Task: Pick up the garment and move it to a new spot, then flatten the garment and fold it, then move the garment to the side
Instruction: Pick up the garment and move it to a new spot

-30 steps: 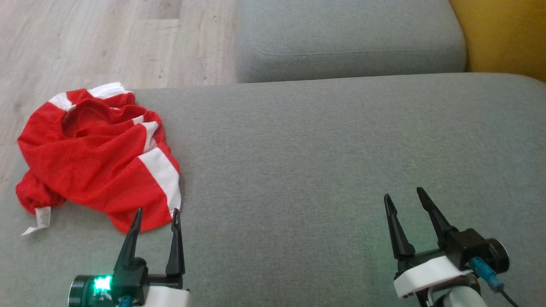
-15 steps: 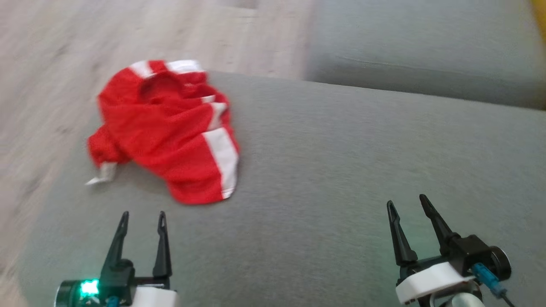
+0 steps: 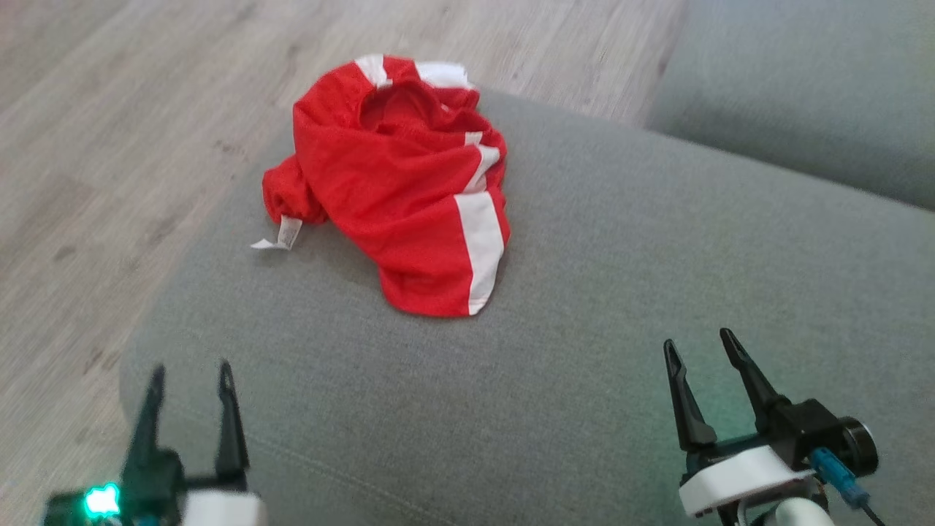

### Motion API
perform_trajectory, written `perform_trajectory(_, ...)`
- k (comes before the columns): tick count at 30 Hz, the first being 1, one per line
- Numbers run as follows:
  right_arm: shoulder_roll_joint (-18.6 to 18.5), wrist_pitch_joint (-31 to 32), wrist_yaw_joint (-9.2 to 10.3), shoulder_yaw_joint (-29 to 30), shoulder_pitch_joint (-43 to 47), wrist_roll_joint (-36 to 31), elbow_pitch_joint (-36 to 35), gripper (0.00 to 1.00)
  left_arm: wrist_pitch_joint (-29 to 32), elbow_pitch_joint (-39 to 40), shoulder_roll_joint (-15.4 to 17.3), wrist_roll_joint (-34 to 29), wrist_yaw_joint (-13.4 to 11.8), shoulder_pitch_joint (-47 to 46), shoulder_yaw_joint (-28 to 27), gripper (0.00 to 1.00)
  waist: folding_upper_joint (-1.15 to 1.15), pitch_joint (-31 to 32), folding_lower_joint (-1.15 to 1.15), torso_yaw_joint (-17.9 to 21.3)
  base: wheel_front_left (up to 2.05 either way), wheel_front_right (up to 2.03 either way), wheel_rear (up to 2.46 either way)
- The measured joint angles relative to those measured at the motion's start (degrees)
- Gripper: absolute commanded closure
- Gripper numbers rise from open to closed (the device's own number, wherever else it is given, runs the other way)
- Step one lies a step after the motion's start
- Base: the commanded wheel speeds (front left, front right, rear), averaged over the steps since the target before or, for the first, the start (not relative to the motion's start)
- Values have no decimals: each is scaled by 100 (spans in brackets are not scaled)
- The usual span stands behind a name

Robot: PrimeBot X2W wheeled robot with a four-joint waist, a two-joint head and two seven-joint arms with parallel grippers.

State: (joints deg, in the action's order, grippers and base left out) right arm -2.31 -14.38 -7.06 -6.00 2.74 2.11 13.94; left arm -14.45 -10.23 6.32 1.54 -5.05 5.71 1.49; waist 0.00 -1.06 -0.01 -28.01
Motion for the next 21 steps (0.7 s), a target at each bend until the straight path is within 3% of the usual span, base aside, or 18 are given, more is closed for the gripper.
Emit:
perform_trajectory(6, -1, 0, 0, 166, -260, -426, -54, 0, -1, 708, 246, -164, -182, -871, -197, 0, 0, -479, 0, 66, 0, 0, 0)
perform_trajectory(10, -65, 0, 0, 270, -515, -698, -152, 0, -27, 892, 515, -301, -133, -2006, -121, 0, 0, -896, 1, 199, 0, 0, 0)
perform_trajectory(14, -350, 0, 0, 289, -696, -802, -226, 0, 75, -35, 759, -514, 98, -3338, 85, 0, 0, -1346, 2, 378, 0, 0, 0)
perform_trajectory(18, -564, 0, 0, 365, -890, -835, -407, 0, 771, -1233, 794, -514, 528, -4820, 326, 0, 0, -1795, 3, 583, 0, 0, 0)
perform_trajectory(21, -667, -1, 0, 412, -978, -835, -490, 0, 1122, -1826, 818, -515, 691, -5512, 412, 0, 0, -2015, 3, 687, 0, 0, 0)
